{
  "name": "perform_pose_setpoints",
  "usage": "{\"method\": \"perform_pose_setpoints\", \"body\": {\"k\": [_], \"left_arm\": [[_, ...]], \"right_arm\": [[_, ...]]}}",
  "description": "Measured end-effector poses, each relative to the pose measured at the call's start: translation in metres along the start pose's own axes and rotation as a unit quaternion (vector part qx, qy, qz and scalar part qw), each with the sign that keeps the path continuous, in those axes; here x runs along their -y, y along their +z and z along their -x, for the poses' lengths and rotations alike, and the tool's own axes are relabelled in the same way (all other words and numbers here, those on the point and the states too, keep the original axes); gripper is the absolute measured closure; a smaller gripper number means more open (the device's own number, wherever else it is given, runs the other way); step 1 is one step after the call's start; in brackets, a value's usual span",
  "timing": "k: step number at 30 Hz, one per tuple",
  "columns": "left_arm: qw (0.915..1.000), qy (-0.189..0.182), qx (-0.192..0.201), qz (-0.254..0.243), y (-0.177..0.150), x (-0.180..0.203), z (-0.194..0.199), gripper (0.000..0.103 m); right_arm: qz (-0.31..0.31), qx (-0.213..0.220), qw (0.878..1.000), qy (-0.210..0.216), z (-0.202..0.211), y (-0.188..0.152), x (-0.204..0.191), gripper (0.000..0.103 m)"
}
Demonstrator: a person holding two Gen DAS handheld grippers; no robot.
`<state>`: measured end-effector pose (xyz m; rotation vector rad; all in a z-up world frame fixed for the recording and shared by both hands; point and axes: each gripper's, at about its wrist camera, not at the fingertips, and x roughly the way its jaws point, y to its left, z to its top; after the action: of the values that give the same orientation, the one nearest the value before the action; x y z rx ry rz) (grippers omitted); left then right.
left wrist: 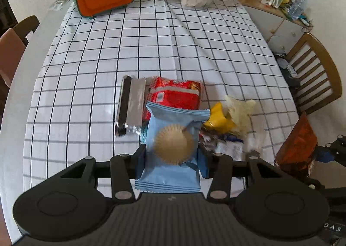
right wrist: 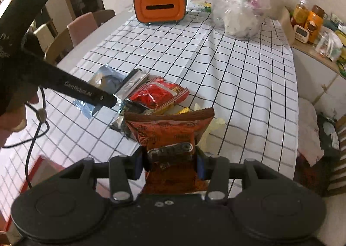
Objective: Organize snacks
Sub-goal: 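Carry both packets over the white box and release them inside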
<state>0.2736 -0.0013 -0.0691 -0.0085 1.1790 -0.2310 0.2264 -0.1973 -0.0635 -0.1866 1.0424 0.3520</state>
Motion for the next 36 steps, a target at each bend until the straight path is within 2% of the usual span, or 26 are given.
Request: {"method": "perform_pose_setpoints", "body": {"k": [13,19,27,36], "left_arm": [[0.9997,-0.001,-0.005,-0.023,-0.073,0.022,0.056,0.056],[0.9993,0.006,-0.014,-0.034,-0.109,0.035,0.069,0.056],[0.9975,0.012,-0.059,-0.038,-0.152,0.048,0.059,0.056],[0.9936,0.014,-0.107,-0.034,-0.192,0.059,0.033,0.056]], "right_arm": [[-0.036,0.009,0.998,0.042,0.056,-0.043,-0.020,0.058],[-0.039,-0.004,0.998,0.056,0.067,-0.067,-0.032,0.058],[-0.034,-0.046,0.996,0.068,0.057,-0.103,-0.050,0.058],[-0.015,-0.098,0.994,0.055,0.031,-0.143,-0.067,0.058]]}}
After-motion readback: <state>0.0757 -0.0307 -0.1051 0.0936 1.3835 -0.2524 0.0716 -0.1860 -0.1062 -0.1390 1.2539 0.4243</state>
